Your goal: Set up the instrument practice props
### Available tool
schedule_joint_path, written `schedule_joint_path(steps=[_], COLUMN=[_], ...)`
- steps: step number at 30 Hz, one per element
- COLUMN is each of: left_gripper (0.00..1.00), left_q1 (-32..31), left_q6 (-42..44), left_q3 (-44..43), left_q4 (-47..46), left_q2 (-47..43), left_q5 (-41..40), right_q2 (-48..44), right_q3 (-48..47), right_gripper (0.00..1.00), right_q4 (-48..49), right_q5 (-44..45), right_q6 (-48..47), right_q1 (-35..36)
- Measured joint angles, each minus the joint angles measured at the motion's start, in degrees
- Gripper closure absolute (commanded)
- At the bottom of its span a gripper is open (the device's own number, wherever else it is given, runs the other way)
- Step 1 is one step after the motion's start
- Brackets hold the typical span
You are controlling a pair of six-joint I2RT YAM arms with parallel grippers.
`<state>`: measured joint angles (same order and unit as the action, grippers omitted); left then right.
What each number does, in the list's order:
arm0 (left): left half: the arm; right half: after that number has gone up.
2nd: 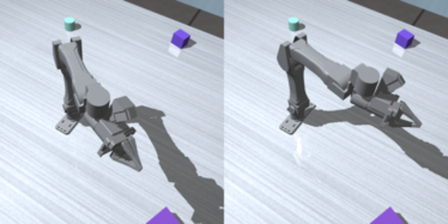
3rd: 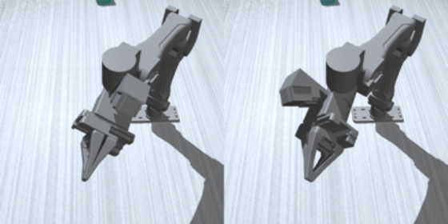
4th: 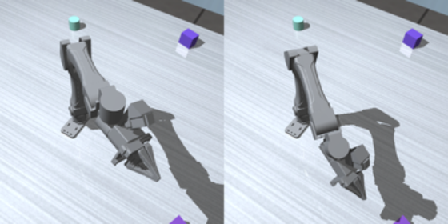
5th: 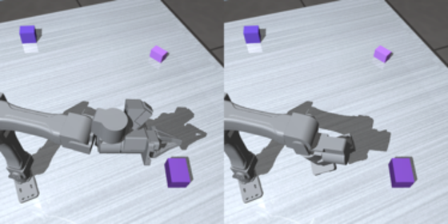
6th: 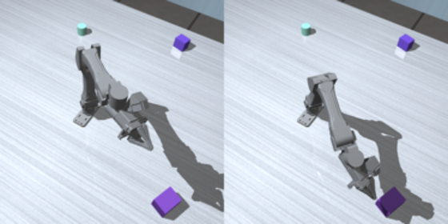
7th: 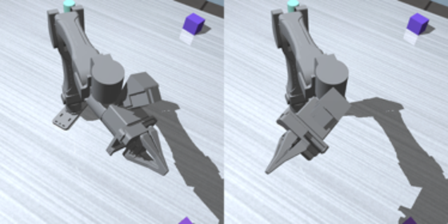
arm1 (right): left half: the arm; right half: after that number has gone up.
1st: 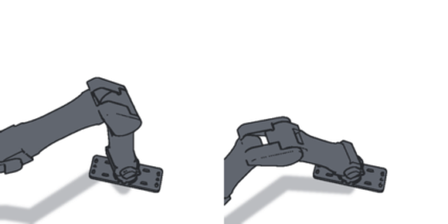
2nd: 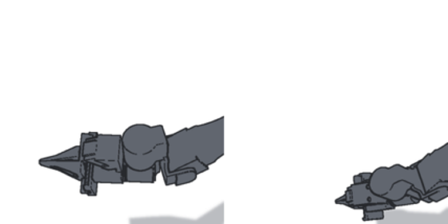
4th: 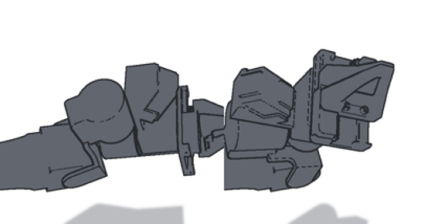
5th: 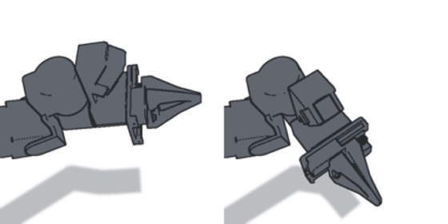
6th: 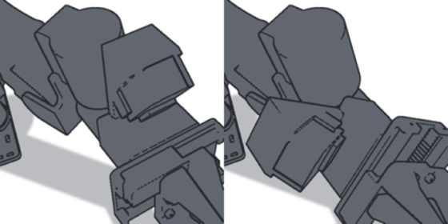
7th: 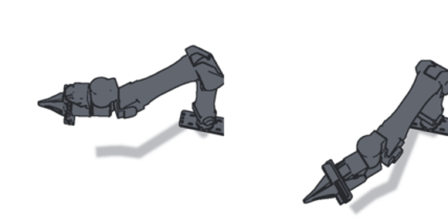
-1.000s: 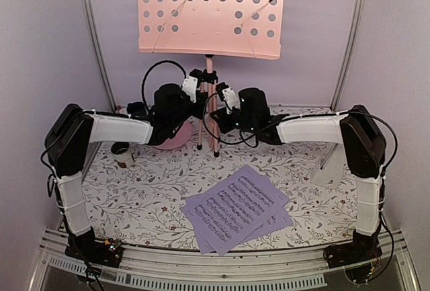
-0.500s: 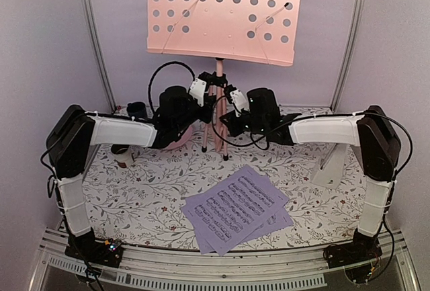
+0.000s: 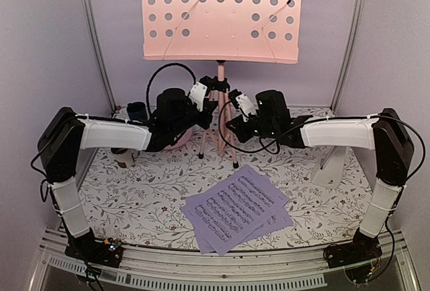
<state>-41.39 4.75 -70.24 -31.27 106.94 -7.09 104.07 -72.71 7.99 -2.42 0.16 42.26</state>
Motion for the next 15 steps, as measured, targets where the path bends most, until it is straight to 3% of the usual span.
schedule_joint_path(steps=[15], left_gripper=[1.00], left_q1=[-0.50], left_q6=[1.84], left_q3=[3.98], left_q4=[-1.53], left_q2=[-2.40], left_q5=[-0.15], right_q2=[-4.04], right_q3=[2.97], right_gripper=[1.00], right_q4=[-2.86], right_q5=[-0.04], right_q6=[-4.98], right_q1=[-0.22])
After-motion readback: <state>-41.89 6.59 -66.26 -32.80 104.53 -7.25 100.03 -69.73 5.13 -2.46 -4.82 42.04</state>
